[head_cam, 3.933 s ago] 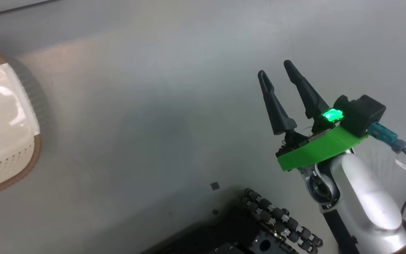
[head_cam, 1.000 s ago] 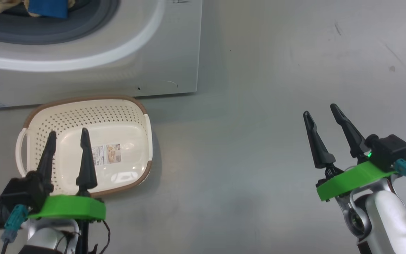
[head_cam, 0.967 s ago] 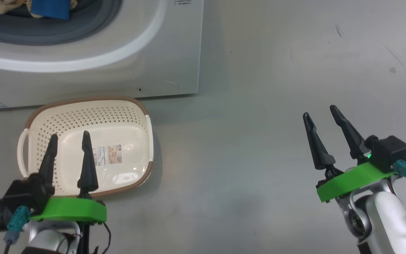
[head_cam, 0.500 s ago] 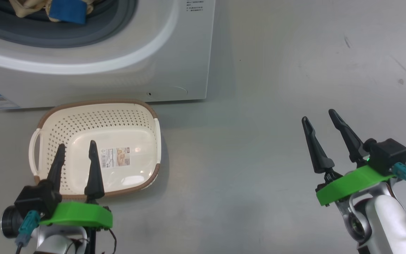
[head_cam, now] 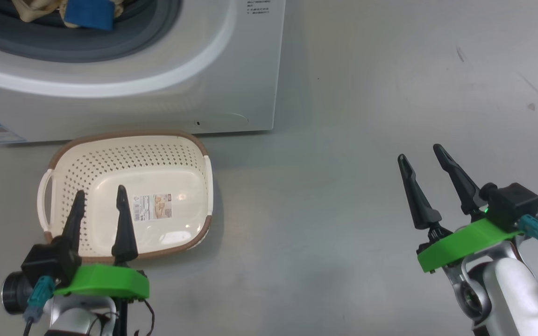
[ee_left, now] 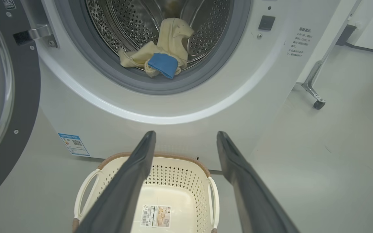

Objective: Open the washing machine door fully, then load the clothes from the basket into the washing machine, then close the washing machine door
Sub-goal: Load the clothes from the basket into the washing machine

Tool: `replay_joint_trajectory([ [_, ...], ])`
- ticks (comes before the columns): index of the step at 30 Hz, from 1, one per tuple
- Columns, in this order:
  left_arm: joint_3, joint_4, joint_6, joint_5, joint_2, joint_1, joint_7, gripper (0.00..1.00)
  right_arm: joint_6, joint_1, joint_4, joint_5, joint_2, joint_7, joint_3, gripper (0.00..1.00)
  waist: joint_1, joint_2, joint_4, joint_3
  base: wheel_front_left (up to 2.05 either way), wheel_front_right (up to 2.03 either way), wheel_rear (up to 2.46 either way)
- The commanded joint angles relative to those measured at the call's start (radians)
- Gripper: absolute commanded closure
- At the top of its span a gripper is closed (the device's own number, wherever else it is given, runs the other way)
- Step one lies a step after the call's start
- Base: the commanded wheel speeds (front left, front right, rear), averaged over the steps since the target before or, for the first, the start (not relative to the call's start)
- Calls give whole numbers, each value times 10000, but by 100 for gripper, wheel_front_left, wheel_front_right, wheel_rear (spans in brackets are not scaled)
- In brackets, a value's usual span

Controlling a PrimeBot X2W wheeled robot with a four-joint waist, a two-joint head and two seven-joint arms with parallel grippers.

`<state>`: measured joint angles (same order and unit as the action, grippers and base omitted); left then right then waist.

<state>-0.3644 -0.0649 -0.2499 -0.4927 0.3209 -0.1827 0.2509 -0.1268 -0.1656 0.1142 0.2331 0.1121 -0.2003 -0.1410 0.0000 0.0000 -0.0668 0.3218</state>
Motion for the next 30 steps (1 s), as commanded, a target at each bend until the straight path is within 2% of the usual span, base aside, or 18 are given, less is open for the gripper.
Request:
replay_joint_trajectory([
  [1, 451, 194, -1535, 64, 146, -412, 108, 0, -39, 52, -361, -52, 17, 26, -185, 0, 0, 0, 4, 44, 0, 0, 0],
  [6, 584, -32, -1309, -160, 209, -913, -39, 0, -39, -19, -447, -25, -26, 24, -251, 0, 0, 0, -27, 299, 0, 0, 0],
  [15, 877, -942, -612, -520, 879, -3059, -1106, 0, -39, -512, -422, 184, -97, -137, -502, 0, 0, 0, -499, 1170, 0, 0, 0],
  [23, 1204, -1997, 184, -924, 1898, -5374, -2580, 0, -39, -958, -146, 485, -272, -414, -769, 0, 0, 0, -1246, 2081, 0, 0, 0],
  [30, 1445, -2664, 656, -1103, 2968, -7290, -4012, 0, -39, -1376, 104, 758, -399, -574, -1034, 0, 0, 0, -1898, 2918, 0, 0, 0],
])
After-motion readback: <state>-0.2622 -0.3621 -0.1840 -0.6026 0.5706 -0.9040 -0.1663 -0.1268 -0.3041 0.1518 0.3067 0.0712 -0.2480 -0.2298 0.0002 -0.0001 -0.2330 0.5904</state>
